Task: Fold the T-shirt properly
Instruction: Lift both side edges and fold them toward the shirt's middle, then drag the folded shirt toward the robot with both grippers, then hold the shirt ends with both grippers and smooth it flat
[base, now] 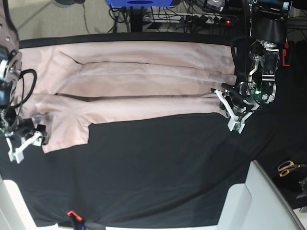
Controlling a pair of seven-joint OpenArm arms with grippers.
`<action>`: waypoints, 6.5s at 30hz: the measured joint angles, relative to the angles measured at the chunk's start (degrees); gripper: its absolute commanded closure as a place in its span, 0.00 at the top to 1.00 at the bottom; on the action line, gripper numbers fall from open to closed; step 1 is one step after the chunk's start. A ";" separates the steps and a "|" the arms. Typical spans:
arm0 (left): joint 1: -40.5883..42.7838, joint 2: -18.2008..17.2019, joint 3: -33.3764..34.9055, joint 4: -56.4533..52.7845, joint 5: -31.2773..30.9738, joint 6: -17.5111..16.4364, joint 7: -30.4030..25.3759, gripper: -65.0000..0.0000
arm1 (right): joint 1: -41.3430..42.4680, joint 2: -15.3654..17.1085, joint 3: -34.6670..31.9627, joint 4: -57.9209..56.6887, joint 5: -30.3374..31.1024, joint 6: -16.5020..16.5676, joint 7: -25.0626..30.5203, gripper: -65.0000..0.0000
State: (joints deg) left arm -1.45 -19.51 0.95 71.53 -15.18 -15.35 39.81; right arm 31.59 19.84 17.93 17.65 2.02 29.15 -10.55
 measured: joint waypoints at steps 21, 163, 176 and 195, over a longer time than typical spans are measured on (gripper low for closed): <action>0.04 0.00 0.00 -0.02 -0.02 0.00 0.09 0.00 | -1.07 -1.77 -6.60 -2.89 0.74 -4.52 7.48 0.00; 17.11 -0.57 0.11 26.62 13.25 6.38 0.28 0.11 | -26.53 -7.21 6.16 44.24 0.50 -5.16 -27.28 0.01; 22.53 -1.92 -0.26 27.65 13.25 6.38 0.28 0.24 | -26.56 -7.37 6.16 44.24 0.48 -5.20 -27.69 0.01; 25.73 2.78 -28.30 22.60 -10.40 1.33 -0.15 0.00 | -41.00 -16.46 6.29 74.29 0.46 -5.55 -23.34 0.00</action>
State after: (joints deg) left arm 24.27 -16.73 -27.35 94.13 -25.58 -14.02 39.66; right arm -9.41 3.38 24.23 91.94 2.48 23.59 -33.89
